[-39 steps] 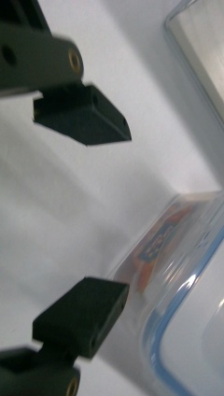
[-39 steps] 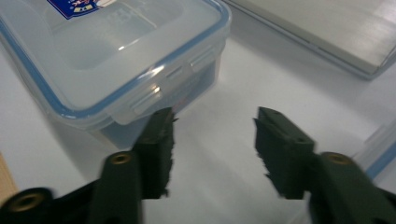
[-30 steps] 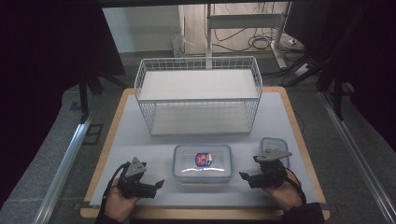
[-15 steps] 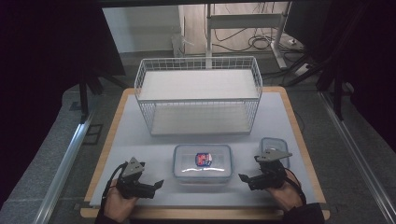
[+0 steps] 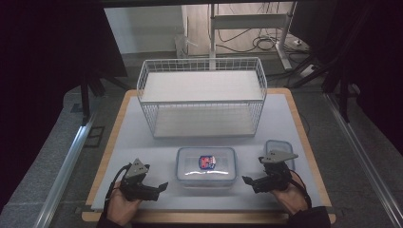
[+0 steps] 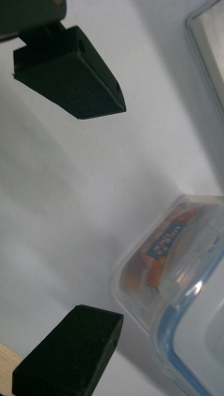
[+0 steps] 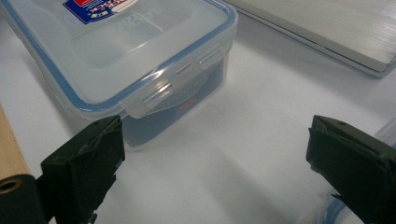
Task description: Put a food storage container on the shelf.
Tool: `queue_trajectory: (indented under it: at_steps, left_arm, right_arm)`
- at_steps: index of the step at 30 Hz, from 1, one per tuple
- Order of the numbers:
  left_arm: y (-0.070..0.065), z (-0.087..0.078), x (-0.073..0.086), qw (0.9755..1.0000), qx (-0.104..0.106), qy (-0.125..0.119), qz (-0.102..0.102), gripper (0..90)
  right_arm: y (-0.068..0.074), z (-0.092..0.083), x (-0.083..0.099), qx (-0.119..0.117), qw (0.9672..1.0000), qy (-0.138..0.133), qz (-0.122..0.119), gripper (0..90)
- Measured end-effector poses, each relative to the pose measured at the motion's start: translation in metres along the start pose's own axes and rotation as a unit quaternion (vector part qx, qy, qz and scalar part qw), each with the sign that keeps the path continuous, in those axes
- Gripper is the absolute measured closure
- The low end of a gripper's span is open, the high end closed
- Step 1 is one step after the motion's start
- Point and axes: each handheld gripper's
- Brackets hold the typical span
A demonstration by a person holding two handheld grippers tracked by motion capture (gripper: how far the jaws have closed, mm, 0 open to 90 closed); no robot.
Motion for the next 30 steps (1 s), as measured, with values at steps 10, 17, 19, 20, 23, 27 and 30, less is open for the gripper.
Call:
queue_trajectory:
  at_steps: [10, 17, 19, 20, 23, 27, 30]
  left_arm:
    - [0.005, 0.0, -0.022, 0.999, 0.037, -0.012, -0.021, 2.9]
    - [0.002, 0.01, -0.046, 0.9988, 0.047, -0.009, -0.01, 3.8]
    - [0.0, 0.015, -0.05, 0.9986, 0.053, -0.004, -0.005, 3.3]
    - [-0.001, 0.017, -0.052, 0.9985, 0.055, -0.002, -0.004, 3.1]
    - [-0.004, 0.023, -0.057, 0.9981, 0.062, 0.004, 0.006, 2.0]
    - [-0.008, 0.031, -0.061, 0.9969, 0.079, 0.006, 0.007, 0.3]
    - [-0.009, 0.036, -0.062, 0.9958, 0.091, 0.006, 0.003, 0.5]
  right_arm:
    - [0.002, 0.003, -0.013, -0.017, 0.9998, -0.009, 0.009, 3.7]
    - [0.005, 0.011, -0.026, -0.033, 0.9992, -0.008, 0.023, 3.6]
    - [0.006, 0.014, -0.028, -0.031, 0.9992, -0.005, 0.023, 2.1]
    - [0.006, 0.015, -0.029, -0.034, 0.9991, -0.004, 0.025, 1.7]
    - [0.006, 0.018, -0.034, -0.044, 0.9983, -0.007, 0.036, 1.3]
    - [0.006, 0.024, -0.039, -0.063, 0.9971, -0.002, 0.042, 0.9]
    - [0.008, 0.032, -0.042, -0.07, 0.9967, 0.008, 0.041, 0.9]
Point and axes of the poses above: each handheld gripper's, and its own axes: z roughly forward along the jaws, x roughly out of its underside, y roughly to its left, and after that the axes turned 8 degrees about -x, right-handed
